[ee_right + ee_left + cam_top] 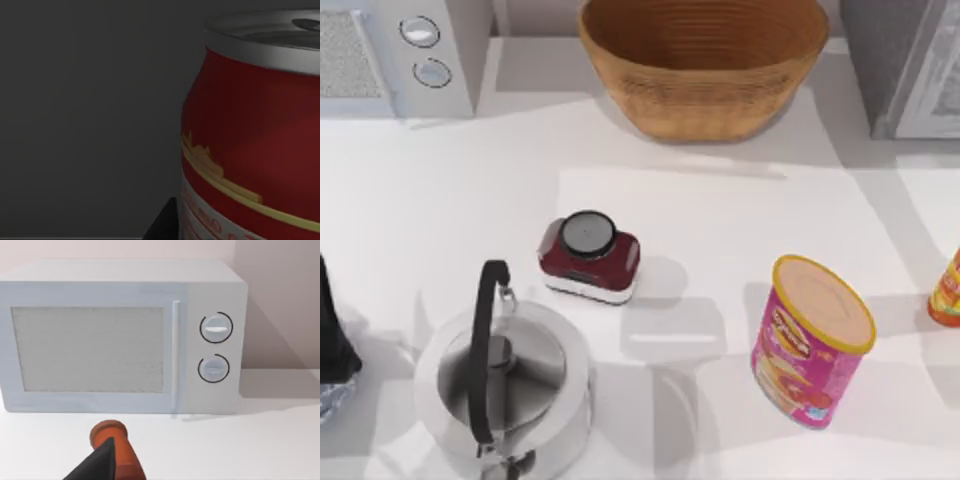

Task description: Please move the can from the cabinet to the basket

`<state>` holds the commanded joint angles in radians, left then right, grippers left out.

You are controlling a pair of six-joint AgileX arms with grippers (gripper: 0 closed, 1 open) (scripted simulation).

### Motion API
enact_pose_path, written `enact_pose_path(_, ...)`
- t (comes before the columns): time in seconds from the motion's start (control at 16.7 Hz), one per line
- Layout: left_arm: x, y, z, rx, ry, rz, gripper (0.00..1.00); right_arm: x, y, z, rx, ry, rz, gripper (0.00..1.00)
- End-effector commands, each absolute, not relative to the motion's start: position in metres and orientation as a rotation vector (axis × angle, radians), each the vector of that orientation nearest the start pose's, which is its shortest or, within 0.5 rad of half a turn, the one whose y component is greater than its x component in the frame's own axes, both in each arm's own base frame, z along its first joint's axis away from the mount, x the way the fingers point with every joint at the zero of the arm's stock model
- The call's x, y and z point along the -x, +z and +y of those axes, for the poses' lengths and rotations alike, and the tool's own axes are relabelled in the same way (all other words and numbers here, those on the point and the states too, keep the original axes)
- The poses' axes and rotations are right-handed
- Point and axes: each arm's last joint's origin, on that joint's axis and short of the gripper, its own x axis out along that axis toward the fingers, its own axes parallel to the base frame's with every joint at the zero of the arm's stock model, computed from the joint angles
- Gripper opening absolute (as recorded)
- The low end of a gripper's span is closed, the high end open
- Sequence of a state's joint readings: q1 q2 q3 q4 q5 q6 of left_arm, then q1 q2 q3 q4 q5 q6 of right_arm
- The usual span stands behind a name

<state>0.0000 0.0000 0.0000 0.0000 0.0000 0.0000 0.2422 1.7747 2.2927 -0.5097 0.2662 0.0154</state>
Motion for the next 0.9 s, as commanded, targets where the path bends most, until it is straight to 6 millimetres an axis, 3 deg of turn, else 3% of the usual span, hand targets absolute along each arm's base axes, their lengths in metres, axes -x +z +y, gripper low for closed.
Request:
enact_pose_path(0.42,-0.106,0.16,-0.001,0.0,0.0,0.0,1.0,-0.234,0.567,0.082,-0.002,-0.006,-0.016,0.0)
enact_pose_path(0.54,-0.106,0.16,-0.001,0.0,0.0,0.0,1.0,-0.223,0.568,0.08,0.0,-0.006,-0.012,0.0)
enact_pose_path(0.9,-0.106,0.16,-0.001,0.0,0.0,0.0,1.0,-0.224,0.566,0.079,-0.001,-0.004,-0.009,0.0)
